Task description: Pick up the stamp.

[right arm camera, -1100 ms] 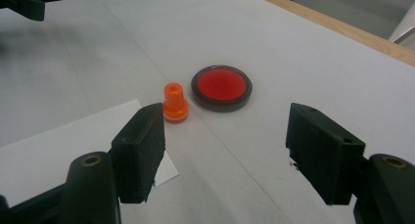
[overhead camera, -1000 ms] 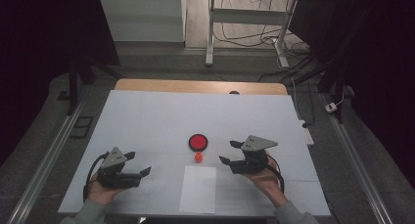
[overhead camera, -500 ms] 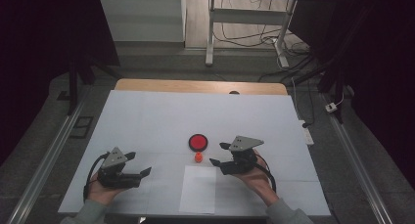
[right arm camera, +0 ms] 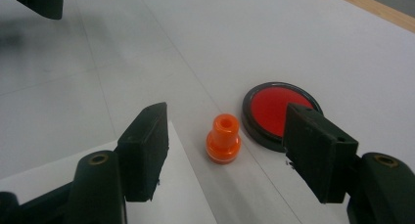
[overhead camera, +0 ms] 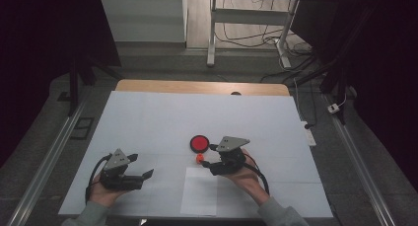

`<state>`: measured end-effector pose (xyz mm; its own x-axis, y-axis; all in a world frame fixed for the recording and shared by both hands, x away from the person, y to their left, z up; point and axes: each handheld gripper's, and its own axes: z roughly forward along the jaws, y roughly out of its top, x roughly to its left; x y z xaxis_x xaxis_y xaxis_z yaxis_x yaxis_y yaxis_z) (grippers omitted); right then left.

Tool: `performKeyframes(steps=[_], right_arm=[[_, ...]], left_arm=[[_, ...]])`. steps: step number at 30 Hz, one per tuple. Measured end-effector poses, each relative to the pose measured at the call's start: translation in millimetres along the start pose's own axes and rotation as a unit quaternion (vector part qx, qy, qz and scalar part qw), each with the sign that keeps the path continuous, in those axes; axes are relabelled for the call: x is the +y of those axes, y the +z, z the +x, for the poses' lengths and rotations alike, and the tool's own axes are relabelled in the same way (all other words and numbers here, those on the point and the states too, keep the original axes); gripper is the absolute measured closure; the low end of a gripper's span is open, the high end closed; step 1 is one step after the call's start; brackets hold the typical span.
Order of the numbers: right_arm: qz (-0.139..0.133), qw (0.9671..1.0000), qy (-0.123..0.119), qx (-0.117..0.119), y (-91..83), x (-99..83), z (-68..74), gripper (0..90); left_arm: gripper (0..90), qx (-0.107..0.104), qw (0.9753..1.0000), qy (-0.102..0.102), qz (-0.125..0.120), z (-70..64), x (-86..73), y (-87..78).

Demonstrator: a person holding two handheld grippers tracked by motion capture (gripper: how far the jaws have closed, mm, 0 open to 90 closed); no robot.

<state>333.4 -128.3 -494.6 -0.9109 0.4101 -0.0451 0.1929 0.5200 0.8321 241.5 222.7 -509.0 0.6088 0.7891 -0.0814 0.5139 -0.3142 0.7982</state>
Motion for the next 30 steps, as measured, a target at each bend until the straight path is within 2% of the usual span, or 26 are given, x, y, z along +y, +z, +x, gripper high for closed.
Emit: performKeyframes(steps=[15,16,24,30], right_arm=[[0.020,0.9998,-0.005,0.006,18.7,2.6,4.9,37.7],[0.029,0.9995,-0.009,0.001,20.7,2.6,5.2,38.3],[0.038,0.9992,-0.007,-0.003,28.7,1.0,4.8,41.4],[0.046,0.9988,-0.012,-0.014,33.6,-1.0,3.5,48.5]], left_arm=[[18.3,-0.004,1.0000,0.004,0.006,-0.4,-0.4,2.2],[18.3,-0.004,1.0000,0.004,0.006,-0.4,-0.4,2.2],[18.4,-0.004,1.0000,0.003,0.007,0.0,-0.9,2.7],[18.4,-0.004,1.0000,0.002,0.009,0.9,-2.0,2.2]])
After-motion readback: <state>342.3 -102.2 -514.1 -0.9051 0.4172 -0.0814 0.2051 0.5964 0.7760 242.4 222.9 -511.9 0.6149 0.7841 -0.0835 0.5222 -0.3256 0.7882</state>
